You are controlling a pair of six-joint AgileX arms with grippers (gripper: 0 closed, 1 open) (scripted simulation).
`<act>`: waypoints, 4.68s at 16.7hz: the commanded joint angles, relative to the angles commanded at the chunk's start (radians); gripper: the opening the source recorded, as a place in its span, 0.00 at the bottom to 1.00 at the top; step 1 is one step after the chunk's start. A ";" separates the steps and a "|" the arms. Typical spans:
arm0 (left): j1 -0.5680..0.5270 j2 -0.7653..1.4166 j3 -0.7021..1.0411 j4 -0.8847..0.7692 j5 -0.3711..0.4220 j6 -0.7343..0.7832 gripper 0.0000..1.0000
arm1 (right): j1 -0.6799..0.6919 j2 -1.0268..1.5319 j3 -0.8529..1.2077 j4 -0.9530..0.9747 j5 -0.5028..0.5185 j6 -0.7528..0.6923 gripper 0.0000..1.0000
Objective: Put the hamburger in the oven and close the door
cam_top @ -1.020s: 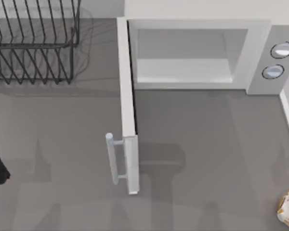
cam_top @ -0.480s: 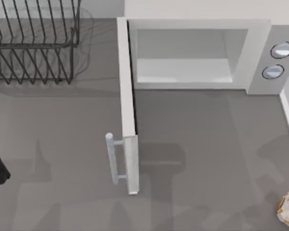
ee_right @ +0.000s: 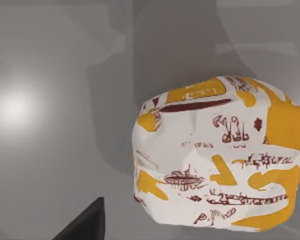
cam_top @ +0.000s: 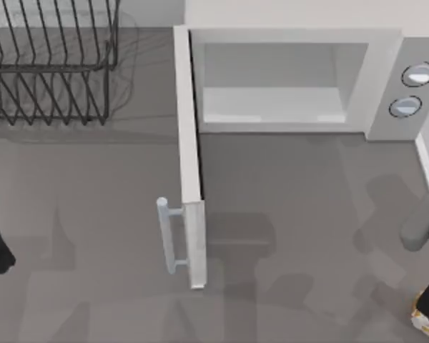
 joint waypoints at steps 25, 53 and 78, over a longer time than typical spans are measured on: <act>0.000 0.000 0.000 0.000 0.000 0.000 1.00 | 0.012 0.240 -0.170 0.363 0.000 -0.012 0.85; 0.000 0.000 0.000 0.000 0.000 0.000 1.00 | 0.006 0.070 0.050 -0.027 -0.016 -0.017 0.00; 0.000 0.000 0.000 0.000 0.000 0.000 1.00 | 0.205 0.637 0.437 0.838 0.367 0.457 0.00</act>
